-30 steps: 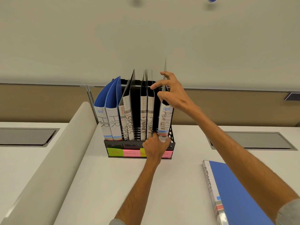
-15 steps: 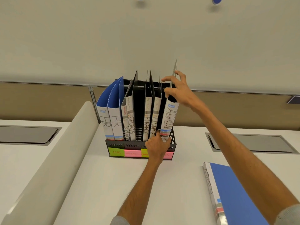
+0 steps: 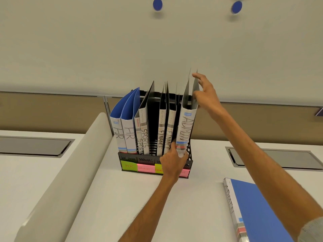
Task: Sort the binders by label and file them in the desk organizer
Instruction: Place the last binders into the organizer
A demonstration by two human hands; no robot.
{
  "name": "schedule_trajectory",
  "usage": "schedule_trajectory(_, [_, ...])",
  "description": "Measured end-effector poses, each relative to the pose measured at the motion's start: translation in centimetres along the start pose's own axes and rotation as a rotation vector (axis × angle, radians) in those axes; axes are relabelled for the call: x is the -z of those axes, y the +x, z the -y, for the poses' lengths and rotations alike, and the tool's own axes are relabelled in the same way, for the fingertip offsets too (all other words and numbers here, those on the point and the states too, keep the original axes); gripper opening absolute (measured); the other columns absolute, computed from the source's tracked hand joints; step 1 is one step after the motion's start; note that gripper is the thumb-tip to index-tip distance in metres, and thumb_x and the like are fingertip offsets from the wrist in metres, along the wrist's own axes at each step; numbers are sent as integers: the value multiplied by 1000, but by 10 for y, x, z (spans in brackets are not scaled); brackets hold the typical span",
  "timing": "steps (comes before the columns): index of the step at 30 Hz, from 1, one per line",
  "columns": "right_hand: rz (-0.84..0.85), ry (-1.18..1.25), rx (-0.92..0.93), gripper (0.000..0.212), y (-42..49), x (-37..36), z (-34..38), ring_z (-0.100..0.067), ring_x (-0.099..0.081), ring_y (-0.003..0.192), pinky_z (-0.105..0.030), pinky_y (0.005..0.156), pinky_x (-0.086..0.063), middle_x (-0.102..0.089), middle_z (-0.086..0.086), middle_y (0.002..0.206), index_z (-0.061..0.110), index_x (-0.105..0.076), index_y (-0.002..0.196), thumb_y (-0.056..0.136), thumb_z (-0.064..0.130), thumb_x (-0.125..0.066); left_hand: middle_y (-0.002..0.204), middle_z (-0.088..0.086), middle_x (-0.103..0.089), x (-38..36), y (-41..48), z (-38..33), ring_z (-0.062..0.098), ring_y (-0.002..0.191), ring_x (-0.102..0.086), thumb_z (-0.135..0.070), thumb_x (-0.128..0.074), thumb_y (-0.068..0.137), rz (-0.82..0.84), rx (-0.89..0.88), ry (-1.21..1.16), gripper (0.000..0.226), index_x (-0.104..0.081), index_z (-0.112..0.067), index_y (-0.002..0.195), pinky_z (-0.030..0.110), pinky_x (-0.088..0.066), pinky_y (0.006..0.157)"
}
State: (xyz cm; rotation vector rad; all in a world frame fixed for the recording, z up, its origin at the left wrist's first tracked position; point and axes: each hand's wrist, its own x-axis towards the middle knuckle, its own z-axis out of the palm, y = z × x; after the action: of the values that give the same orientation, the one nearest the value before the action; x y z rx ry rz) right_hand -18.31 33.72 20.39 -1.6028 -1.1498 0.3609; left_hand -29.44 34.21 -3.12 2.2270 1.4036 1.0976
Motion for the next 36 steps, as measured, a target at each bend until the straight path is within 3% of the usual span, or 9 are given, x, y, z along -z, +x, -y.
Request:
schedule_trajectory(4, [18,138,-17,68,8,17,2,-4,-59,101,-21,49,-52,-42,0,150,27,-41,141,84,-11,-39,78,0,-73,6,3,-8,18,60,-68,-44,-73,78,-50,-32,-71,57,-59,-13,124,30,-56,54])
schedule_trajectory(8, [-10,237,-62,66,20,31,-1,-22,-55,125,-27,70,-54,-52,-3,141,23,-52,131,76,-13,-41,86,1,-75,8,8,-12,19,67,-70,-33,-77,77,-83,-21,-180,55,-59,-11,123,31,-57,56])
schedule_trajectory(10, [1,254,-107,62,24,32,-5,-24,-53,127,-26,70,-52,-54,-3,140,23,-56,126,77,-11,-42,96,4,-75,6,9,-10,21,76,-72,-29,-78,78,-60,-10,-239,55,-57,-9,124,35,-59,63])
schedule_trajectory(15, [-25,147,-118,55,33,27,-5,-15,-62,90,-20,44,-48,-54,-10,138,22,-60,126,85,-6,-37,105,2,-72,6,14,-7,21,87,-69,-29,-73,81,90,34,-369,50,-49,-17,123,40,-58,74])
schedule_trajectory(20, [-25,79,-19,55,39,27,4,8,-62,77,-17,38,-43,-54,-9,137,19,-68,117,81,-7,-37,104,-1,-71,3,19,-16,17,86,-69,-32,-72,83,79,29,-446,46,-45,-21,119,33,-59,72])
schedule_trajectory(25, [4,-13,42,52,39,19,5,-15,-65,96,-19,48,-50,-60,-3,134,18,-72,109,80,-9,-37,106,1,-70,-7,18,-15,18,89,-69,-35,-73,84,133,21,-513,49,-43,-19,119,34,-60,73])
schedule_trajectory(28, [-34,16,62,52,36,13,4,-25,-60,69,-16,39,-43,-65,-1,124,15,-73,103,79,-10,-35,108,0,-69,-11,18,-9,16,90,-69,-44,-71,84,109,10,-449,56,-41,-21,125,29,-59,73])
schedule_trajectory(32, [-99,50,58,53,34,16,-1,-17,-45,62,-18,42,-40,-68,-1,91,16,-74,97,77,-11,-33,129,-11,-60,-7,10,15,6,111,-60,-47,-66,88,399,61,-622,79,-19,-35,151,18,-49,90])
schedule_trajectory(36, [-105,44,60,50,32,20,0,-5,-38,49,-14,41,-38,-63,-7,81,19,-75,88,78,-9,-34,144,-4,-52,-6,3,33,16,127,-52,-39,-52,98,568,26,-470,75,-2,-39,154,29,-43,102])
